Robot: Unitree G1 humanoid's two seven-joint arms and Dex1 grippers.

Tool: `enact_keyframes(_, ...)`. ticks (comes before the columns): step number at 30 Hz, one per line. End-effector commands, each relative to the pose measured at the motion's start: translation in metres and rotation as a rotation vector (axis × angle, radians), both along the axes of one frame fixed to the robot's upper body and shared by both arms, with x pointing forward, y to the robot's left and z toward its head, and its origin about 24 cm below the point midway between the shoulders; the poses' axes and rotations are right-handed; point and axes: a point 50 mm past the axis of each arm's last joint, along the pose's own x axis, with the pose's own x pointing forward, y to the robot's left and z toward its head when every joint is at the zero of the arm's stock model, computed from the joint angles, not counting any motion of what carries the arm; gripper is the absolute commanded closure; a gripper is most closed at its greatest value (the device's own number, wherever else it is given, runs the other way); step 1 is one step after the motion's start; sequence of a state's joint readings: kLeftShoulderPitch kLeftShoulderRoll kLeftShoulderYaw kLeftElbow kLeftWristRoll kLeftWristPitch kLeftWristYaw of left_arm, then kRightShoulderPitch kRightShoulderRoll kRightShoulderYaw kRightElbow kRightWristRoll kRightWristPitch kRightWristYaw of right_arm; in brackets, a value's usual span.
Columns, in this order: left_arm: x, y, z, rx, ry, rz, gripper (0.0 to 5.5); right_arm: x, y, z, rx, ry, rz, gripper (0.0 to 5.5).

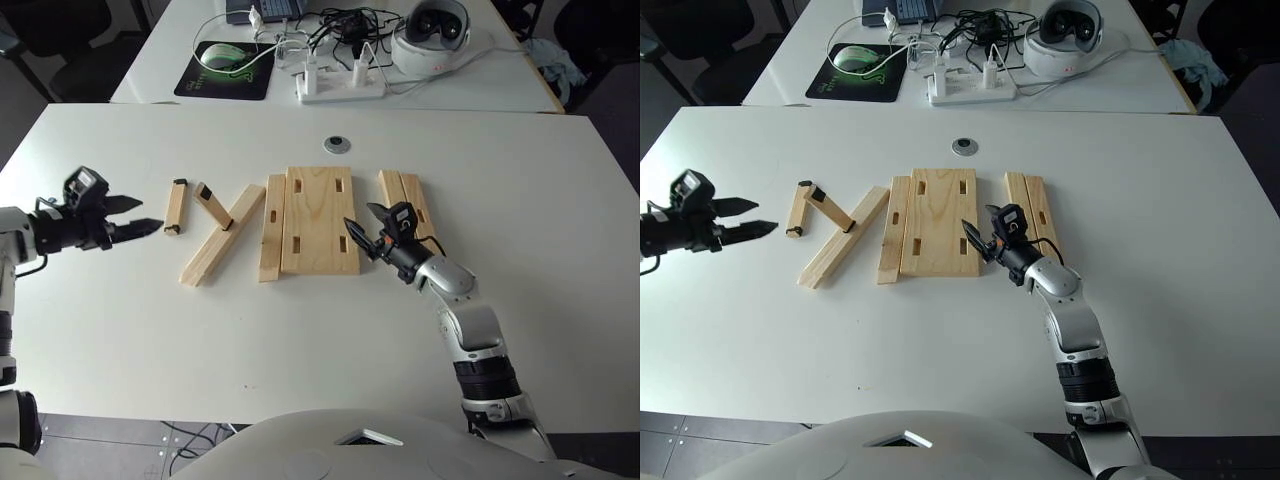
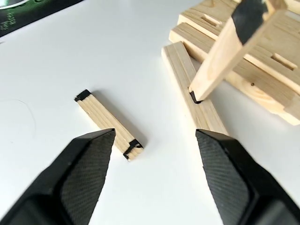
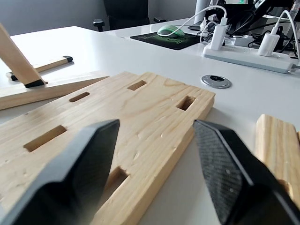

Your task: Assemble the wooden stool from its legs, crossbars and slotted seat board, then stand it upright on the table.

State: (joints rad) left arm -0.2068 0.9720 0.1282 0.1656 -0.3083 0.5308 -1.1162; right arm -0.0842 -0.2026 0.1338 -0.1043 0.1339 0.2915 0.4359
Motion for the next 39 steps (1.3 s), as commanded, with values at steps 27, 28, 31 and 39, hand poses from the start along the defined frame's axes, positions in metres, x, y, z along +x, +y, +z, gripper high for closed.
enact_keyframes(27,-0.008,-0.078,-0.053,-0.038,0.095,0.099,1.82,0.006,0.012,0.007,-0.007,-0.011,0.086,2.58)
enact_keyframes(28,-0.008,-0.08,-0.056,-0.028,0.101,0.108,1.82,0.006,0.012,0.008,-0.006,-0.012,0.086,2.58)
enact_keyframes(31,-0.007,-0.08,-0.064,0.015,0.107,0.152,1.82,0.007,0.013,0.009,-0.006,-0.014,0.092,2.58)
enact_keyframes(39,-0.002,-0.084,-0.051,-0.026,0.048,0.177,1.82,0.005,0.011,0.005,-0.013,-0.001,0.093,2.58)
